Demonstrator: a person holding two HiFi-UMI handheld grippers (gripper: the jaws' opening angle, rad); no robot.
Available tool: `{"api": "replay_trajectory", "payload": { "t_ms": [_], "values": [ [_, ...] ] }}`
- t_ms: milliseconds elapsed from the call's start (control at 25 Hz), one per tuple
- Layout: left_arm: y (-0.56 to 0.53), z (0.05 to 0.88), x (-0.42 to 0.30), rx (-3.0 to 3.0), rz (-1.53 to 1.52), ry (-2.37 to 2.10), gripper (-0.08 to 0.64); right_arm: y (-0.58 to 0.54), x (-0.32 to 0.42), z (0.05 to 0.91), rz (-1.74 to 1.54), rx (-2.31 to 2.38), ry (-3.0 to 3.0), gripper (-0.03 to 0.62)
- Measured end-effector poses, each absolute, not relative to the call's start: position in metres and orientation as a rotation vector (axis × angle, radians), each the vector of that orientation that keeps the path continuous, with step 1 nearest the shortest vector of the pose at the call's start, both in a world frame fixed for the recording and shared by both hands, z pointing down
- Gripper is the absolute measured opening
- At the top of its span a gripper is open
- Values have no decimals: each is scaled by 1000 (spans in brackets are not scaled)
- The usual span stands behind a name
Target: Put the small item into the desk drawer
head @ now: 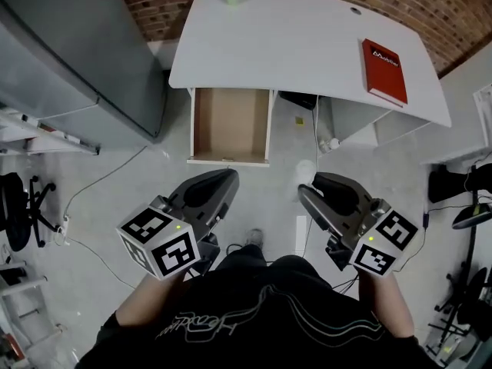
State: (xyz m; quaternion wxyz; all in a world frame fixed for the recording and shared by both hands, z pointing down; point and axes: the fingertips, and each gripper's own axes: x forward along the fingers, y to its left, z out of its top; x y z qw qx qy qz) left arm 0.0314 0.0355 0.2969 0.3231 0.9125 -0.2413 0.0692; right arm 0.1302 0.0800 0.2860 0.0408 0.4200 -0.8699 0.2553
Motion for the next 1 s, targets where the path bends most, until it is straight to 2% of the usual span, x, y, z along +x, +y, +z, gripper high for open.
{"api": "replay_trajectory", "payload": {
  "t_ms": [520,1000],
  "values": [
    [-21,339,-7,2309,164,-797,21,-15,104,330,682,1106,-2574,115],
    [-107,387,-17,2166,192,-911,21,-128,79,407,768,865,-2519,115]
  ]
}}
